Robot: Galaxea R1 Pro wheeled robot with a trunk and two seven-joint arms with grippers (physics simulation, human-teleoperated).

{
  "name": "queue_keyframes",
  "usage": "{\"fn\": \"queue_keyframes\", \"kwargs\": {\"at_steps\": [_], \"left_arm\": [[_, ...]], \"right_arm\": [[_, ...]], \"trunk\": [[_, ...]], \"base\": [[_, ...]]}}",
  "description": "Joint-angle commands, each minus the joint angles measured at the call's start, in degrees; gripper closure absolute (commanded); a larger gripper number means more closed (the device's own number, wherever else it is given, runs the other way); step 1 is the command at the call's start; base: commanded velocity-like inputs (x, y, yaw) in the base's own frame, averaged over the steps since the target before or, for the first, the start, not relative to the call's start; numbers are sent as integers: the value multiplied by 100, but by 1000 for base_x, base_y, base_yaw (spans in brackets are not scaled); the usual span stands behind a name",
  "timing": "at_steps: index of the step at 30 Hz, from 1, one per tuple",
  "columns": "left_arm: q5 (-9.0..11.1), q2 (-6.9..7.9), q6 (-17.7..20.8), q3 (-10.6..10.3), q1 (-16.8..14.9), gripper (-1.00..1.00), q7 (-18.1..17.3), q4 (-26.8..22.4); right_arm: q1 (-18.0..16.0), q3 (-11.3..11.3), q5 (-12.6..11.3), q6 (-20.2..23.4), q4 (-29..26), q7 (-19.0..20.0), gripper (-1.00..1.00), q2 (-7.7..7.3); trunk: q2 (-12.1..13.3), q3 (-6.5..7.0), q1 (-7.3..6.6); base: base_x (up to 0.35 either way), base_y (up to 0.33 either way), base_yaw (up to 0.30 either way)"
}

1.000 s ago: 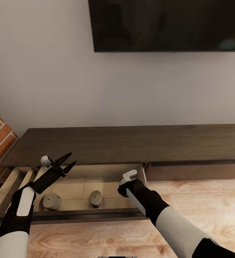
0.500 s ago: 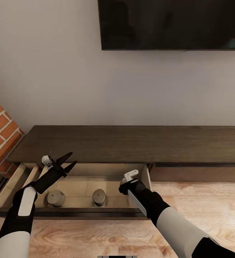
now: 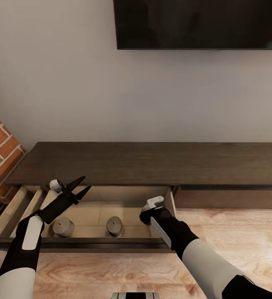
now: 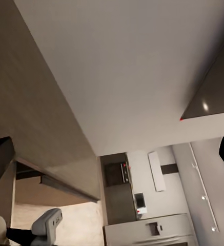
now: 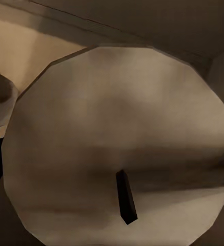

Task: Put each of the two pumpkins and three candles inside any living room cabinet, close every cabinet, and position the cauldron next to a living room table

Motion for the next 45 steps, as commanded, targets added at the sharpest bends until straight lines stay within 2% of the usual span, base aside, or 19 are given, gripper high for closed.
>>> {"fn": "queue_keyframes", "kwargs": {"at_steps": [1, 10, 12, 16, 18, 20, 23, 24, 27, 28, 31, 35, 40, 45], "left_arm": [[2, 0, 1, 0, -2, -100, -2, -2], [2, 0, 1, 0, -2, -100, -2, -7], [2, 0, 1, 0, -1, -100, 0, -7], [2, 0, 1, -3, -1, -100, 1, -1], [2, 0, 0, -3, -1, -100, 1, -3], [2, 0, 1, -1, 0, -100, 1, -5], [2, 0, 1, -6, 0, -100, 1, -7], [2, 0, 1, -4, 0, -100, 1, -7], [2, -6, 1, -8, -1, -100, 1, -7], [2, -8, -1, -9, -1, -100, 1, -3], [2, -8, -4, -9, -2, -100, 1, 7], [2, -8, -7, -9, -1, -100, 1, 15], [2, -8, -7, -9, -1, -100, 1, 16], [2, -8, -7, -9, 0, -100, 1, 17]], "right_arm": [[0, -92, -16, -3, 11, -4, 100, 5], [0, -745, -10, 7, 159, -30, 100, 0], [0, -807, -11, 38, 160, -35, 100, -2], [-8, -838, -18, 93, 245, -42, 100, 12], [-67, -840, -18, 129, 512, -43, 100, 18], [-302, -841, -22, 196, 912, -43, 100, 36], [-1016, -841, -20, 226, 1945, -38, 100, 167], [-1071, -841, -18, 217, 2030, -43, 100, 178], [-1149, -841, 8, 183, 2143, -188, 100, 212], [-1164, -841, 21, 136, 2147, -375, 100, 245], [-1169, -841, 18, 107, 2147, -442, 100, 266], [-1169, -841, 17, 69, 2142, -429, 100, 266], [-1168, -838, 10, -324, 2147, -378, 100, 266], [-1164, -841, 11, -423, 2149, -54, 100, 266]], "trunk": [[-42, -18, 22], [-403, -180, 220], [-483, -216, 264], [-643, -288, 352], [-723, -324, 396], [-804, -359, 440], [-924, -413, 506], [-964, -431, 528], [-1084, -485, 593], [-1125, -503, 615], [-1245, -557, 681], [-1405, -629, 769], [-1606, -719, 879], [-1744, -815, 958]], "base": [[0, 0, 0], [0, 0, 0], [0, 0, 0], [0, 0, 0], [0, 0, 0], [0, 0, 0], [0, 0, 0], [0, 0, 0], [0, 0, 0], [0, 0, 0], [0, 0, 0], [0, 0, 0], [0, 0, 0], [0, 0, 0]]}}
